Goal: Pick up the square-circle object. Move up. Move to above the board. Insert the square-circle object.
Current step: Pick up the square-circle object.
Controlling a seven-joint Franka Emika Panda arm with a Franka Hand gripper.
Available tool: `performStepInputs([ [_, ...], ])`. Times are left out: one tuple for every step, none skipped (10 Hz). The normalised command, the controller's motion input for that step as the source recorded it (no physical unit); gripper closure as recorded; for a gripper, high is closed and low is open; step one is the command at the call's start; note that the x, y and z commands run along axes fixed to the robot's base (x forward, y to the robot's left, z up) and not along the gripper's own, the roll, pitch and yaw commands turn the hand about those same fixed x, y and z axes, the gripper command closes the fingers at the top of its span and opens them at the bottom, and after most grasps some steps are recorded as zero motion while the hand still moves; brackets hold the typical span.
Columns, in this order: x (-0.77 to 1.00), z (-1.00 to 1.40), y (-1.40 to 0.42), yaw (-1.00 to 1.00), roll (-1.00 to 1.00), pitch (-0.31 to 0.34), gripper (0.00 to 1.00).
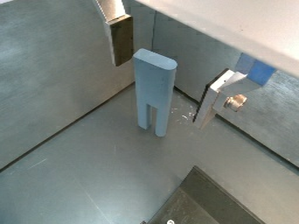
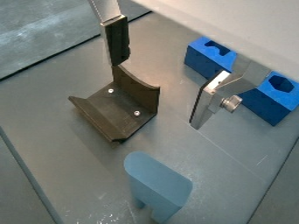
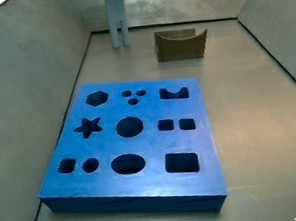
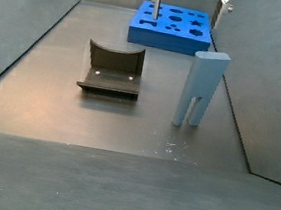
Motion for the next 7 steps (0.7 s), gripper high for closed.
performStepInputs([
  [0.00, 0.00, 0.00, -0.01, 0.00, 0.000, 0.00],
  [0.00, -0.01, -0.02, 0.00, 0.00, 0.000, 0.00],
  [0.00, 0.00, 0.11, 0.05, 0.00, 0.000, 0.00],
  [0.00, -0.10, 0.73, 0.43, -0.02, 0.000, 0.00],
  [-0.17, -0.08, 0.83, 0.39, -0.02, 0.000, 0.00],
  [-0.17, -0.11, 0.80, 0.42, -0.03, 0.000, 0.00],
  [-0.06, 0.00, 0.00, -0.05, 0.00, 0.000, 0.00],
])
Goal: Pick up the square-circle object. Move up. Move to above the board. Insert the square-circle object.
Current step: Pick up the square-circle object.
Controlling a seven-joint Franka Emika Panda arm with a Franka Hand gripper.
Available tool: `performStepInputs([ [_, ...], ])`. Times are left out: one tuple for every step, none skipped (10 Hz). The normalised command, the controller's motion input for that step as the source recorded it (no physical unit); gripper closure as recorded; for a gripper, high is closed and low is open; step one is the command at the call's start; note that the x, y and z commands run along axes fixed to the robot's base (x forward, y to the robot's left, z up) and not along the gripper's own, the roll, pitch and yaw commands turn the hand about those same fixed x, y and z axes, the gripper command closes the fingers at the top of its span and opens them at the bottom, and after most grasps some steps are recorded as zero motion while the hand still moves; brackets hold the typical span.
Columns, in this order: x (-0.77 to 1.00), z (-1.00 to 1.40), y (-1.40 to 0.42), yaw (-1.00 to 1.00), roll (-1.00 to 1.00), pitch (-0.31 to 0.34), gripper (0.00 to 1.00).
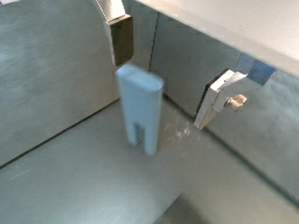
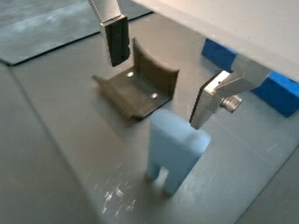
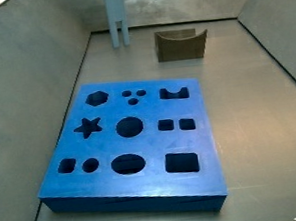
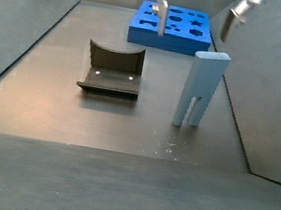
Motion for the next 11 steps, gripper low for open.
performStepInputs([
  [0.00, -0.01, 0.02, 0.00, 0.00, 0.000, 0.00],
  [-0.40, -0.73, 0.00, 0.00, 0.06, -0.074, 0.00],
  [-0.39, -0.65, 0.09, 0.01, 0.00, -0.073, 0.00],
  [0.00, -0.02, 0.00, 0.00, 0.00, 0.000, 0.00],
  [0.00, -0.10, 0.00, 0.00, 0.00, 0.000, 0.00],
  [0.00, -0.13, 0.05, 0.00, 0.00, 0.000, 0.00],
  [0.00, -0.13, 0.00, 0.00, 0.00, 0.000, 0.00],
  [0.00, -0.02, 0.06, 0.00, -0.03, 0.000, 0.00],
  [0.00, -0.07, 0.14, 0.19, 0.00, 0.000, 0.00],
  [0.00, -0.04, 0.05, 0.09, 0.00, 0.000, 0.00],
  [0.00, -0.04, 0.10, 0.06, -0.02, 0.000, 0.00],
])
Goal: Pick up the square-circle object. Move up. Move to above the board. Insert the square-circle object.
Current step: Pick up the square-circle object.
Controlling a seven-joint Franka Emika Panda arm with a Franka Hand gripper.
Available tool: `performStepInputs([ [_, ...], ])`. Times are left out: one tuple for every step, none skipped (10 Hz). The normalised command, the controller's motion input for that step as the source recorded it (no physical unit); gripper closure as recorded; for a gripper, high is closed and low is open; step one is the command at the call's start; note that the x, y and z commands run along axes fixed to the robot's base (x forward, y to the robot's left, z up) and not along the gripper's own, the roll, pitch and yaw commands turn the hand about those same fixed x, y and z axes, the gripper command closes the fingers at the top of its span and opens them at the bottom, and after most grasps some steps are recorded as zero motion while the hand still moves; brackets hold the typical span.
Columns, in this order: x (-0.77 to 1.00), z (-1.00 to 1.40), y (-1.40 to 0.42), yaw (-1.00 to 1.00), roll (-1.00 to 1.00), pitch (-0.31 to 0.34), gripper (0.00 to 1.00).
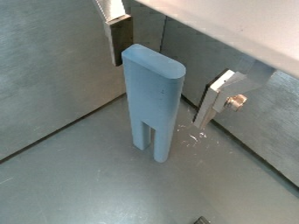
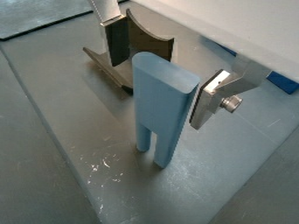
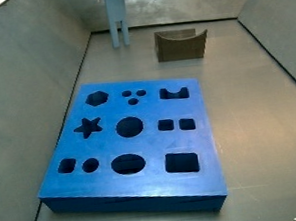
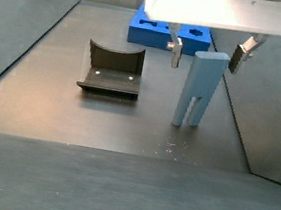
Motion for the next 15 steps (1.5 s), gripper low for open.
performStepInputs([
  [0.00, -0.05, 0.00, 0.01, 0.00, 0.000, 0.00],
  [-0.01, -0.15, 0.00, 0.00, 0.00, -0.003, 0.00],
  [-0.11, -0.25, 0.00, 0.00, 0.00, -0.019, 0.00],
  [-0.10, -0.29, 0.00, 0.00, 0.00, -0.037, 0.00],
  [-0.06, -0.24, 0.00, 0.00, 0.00, -0.027, 0.00],
  [0.00, -0.02, 0.00, 0.00, 0.00, 0.000, 0.00],
  [0.00, 0.00, 0.00, 0.00, 0.00, 0.000, 1.00],
  [0.00, 0.00, 0.00, 0.00, 0.00, 0.000, 1.00],
  [0.00, 0.00, 0.00, 0.00, 0.00, 0.000, 1.00],
  [0.00, 0.00, 0.00, 0.00, 0.00, 0.000, 1.00],
  [0.00, 0.00, 0.00, 0.00, 0.00, 0.000, 1.00],
  [0.00, 0.00, 0.00, 0.00, 0.00, 0.000, 1.00],
  [0.00, 0.00, 0.00, 0.00, 0.00, 0.000, 1.00],
  [0.00, 0.00, 0.00, 0.00, 0.00, 0.000, 1.00],
  [0.00, 0.00, 0.00, 0.00, 0.00, 0.000, 1.00],
])
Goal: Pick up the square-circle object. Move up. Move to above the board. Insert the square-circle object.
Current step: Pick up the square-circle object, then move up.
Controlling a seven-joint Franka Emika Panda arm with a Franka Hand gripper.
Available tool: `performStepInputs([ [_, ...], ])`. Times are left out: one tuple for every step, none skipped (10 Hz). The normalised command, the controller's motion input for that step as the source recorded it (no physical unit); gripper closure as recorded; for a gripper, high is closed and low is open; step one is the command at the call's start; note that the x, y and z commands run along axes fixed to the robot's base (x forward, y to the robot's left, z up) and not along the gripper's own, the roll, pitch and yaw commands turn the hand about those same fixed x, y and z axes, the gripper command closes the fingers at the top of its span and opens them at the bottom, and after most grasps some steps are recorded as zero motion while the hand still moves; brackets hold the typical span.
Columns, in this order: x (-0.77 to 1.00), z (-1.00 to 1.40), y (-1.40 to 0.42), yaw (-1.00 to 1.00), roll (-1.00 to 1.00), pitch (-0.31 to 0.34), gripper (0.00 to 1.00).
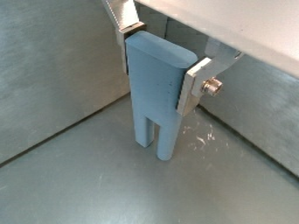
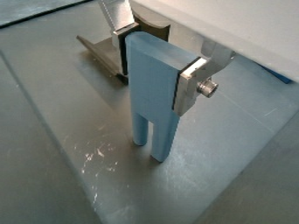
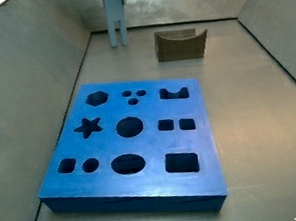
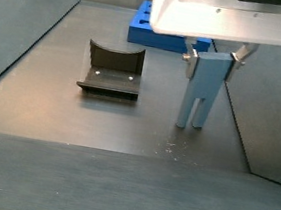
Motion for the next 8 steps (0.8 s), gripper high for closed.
performStepInputs([
  [0.00, 0.00, 0.00, 0.00, 0.00, 0.000, 1.00],
  [0.00, 0.00, 0.00, 0.00, 0.00, 0.000, 1.00],
  [0.00, 0.00, 0.00, 0.00, 0.00, 0.000, 1.00],
  [0.00, 0.00, 0.00, 0.00, 0.00, 0.000, 1.00],
  [0.00, 0.83, 0.00, 0.00, 0.00, 0.000, 1.00],
  [-0.04, 0.79, -0.02, -0.03, 0.01, 0.027, 1.00],
  [-0.05, 0.69, -0.02, -0.03, 0.01, 0.047, 1.00],
  [-0.04, 0.54, -0.01, -0.03, 0.02, 0.051, 1.00],
])
